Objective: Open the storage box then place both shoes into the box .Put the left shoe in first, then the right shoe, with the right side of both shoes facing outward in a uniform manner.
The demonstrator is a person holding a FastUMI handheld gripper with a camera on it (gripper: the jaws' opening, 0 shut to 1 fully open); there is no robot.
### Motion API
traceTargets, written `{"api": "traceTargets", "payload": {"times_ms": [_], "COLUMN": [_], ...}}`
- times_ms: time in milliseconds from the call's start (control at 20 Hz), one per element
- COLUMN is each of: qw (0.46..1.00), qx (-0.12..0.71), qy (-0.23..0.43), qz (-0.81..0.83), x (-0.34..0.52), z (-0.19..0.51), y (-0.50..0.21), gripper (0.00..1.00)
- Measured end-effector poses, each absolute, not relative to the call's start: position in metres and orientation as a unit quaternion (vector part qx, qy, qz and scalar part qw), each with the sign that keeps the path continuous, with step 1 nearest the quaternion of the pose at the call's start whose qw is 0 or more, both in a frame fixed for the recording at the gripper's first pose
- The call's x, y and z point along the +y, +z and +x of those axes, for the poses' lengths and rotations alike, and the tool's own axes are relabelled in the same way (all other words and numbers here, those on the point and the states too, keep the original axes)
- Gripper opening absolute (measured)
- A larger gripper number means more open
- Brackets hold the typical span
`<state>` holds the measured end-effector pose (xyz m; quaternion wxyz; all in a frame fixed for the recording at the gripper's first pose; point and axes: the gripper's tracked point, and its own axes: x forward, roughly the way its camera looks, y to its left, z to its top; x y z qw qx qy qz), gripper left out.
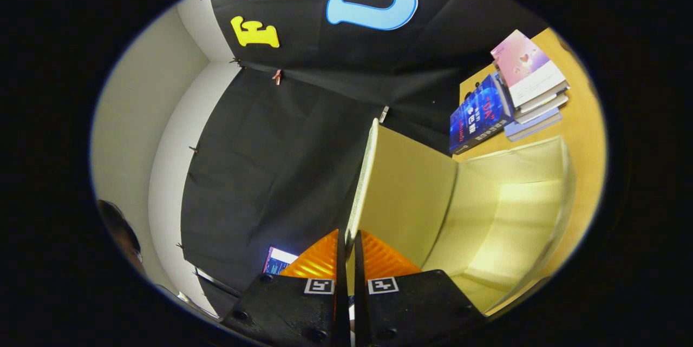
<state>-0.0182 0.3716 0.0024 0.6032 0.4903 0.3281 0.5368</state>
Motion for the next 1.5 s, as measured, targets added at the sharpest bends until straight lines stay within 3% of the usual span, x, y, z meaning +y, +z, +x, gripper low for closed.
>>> {"api": "traceTargets", "payload": {"times_ms": [650, 700, 850, 900, 1500], "qw": [0.588, 0.592, 0.601, 0.604, 0.689], "qx": [0.364, 0.367, 0.376, 0.377, 0.35], "qy": [0.554, 0.557, 0.562, 0.56, 0.489], "qz": [0.464, 0.452, 0.426, 0.424, 0.405], "x": [0.487, 0.492, 0.497, 0.497, 0.389], "z": [-0.028, -0.033, -0.046, -0.046, -0.014], "y": [-0.006, -0.012, -0.026, -0.028, -0.071], "gripper": [0.11, 0.19, 0.76, 0.81, 0.87]}}
